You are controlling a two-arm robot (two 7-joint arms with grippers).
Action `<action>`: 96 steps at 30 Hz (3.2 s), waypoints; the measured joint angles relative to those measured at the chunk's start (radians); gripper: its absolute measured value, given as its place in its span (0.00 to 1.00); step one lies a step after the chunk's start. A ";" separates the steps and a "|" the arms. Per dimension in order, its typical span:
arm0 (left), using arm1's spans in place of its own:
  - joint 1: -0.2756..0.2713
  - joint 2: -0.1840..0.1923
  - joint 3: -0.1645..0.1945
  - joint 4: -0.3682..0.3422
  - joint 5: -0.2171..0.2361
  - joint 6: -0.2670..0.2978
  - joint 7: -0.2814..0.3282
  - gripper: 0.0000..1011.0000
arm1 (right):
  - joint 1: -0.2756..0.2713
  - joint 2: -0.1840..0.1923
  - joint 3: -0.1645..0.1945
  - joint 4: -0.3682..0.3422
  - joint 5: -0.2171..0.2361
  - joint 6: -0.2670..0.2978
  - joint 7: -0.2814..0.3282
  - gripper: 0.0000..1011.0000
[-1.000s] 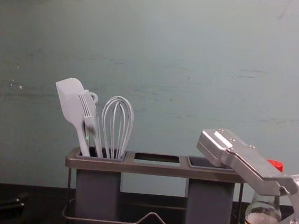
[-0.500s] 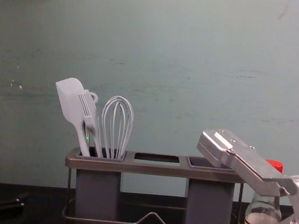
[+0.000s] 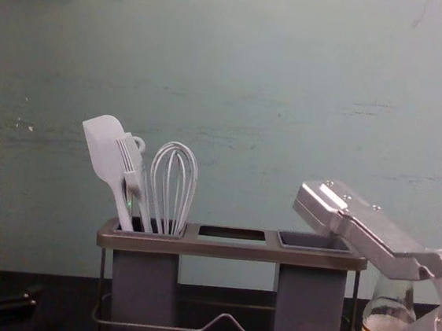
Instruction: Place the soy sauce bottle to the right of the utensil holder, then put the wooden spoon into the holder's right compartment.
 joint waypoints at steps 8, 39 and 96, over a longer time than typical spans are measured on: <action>0.000 0.000 0.000 0.000 0.000 0.000 0.000 0.99 | -0.022 0.016 0.006 -0.064 -0.002 0.012 0.039 0.83; 0.000 0.000 0.000 0.000 0.000 0.000 0.000 0.99 | -0.409 0.210 0.191 -0.436 0.155 -0.695 0.168 0.83; 0.000 0.000 0.000 0.000 0.000 0.000 0.000 0.99 | -0.433 0.228 0.192 -0.304 0.225 -1.271 0.112 0.83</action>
